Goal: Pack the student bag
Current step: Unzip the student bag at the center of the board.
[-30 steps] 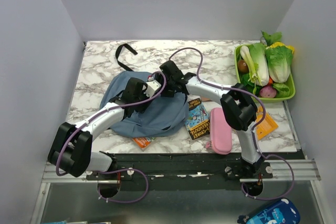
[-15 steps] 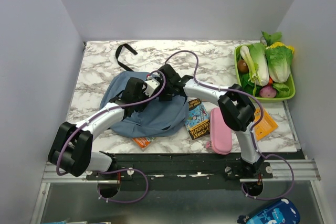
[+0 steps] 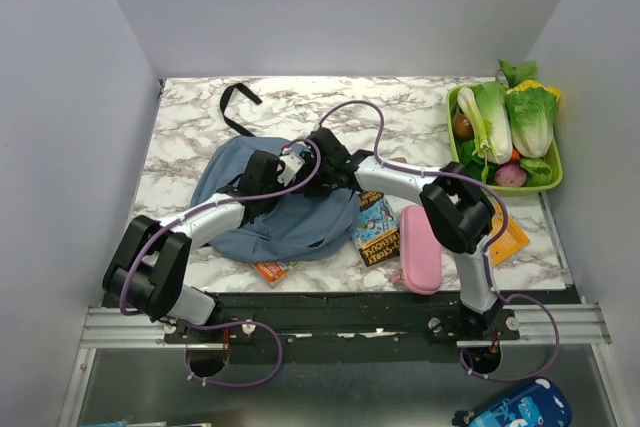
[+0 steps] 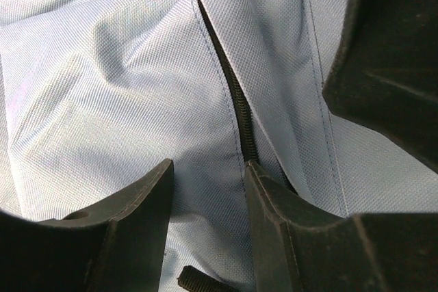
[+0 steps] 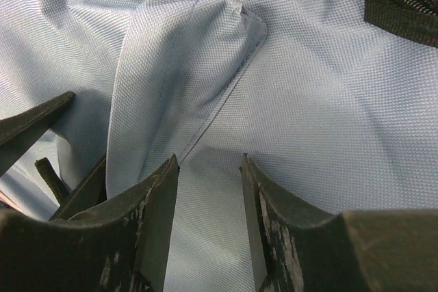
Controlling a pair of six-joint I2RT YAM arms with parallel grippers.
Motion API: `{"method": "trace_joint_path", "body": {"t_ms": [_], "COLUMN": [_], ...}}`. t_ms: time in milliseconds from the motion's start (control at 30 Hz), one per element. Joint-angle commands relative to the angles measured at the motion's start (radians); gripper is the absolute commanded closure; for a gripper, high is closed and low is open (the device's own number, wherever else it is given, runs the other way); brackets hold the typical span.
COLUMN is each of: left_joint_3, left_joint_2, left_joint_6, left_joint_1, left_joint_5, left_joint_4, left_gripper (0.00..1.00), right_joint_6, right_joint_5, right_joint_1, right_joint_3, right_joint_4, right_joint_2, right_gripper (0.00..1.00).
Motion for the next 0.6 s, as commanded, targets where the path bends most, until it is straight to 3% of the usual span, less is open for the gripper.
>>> {"method": "trace_joint_path", "body": {"t_ms": [0,133,233,567], "left_joint_3": [-0.025,-0.021,-0.017,0.044], "left_joint_2": [0.033,0.044,0.037,-0.057], "left_joint_6": [0.015,0.019,0.019,-0.002], "left_joint_1": [-0.002,-0.002,-0.002,0.058], "left_joint_5": [-0.065,-0.064,-0.065,-0.055], "left_joint_4": [0.014,0.015,0.012,-0.031], "left_gripper": [0.49,0.83,1.00,1.00], "right_joint_6": [-0.004,-0.001,0.004,0.002], "right_joint_5": [0.022,0.027,0.027,0.042], "right_joint_1": [0.010,0.012,0.012,0.010], "right_joint_3": [-0.081,-0.110,-0.130,-0.176], "right_joint_4": [-0.072,-0.060,-0.054,-0.040], "right_joint_2": [-0.014,-0.022,-0.020,-0.025], "right_gripper": [0.49,0.50,0.50,0.52]}}
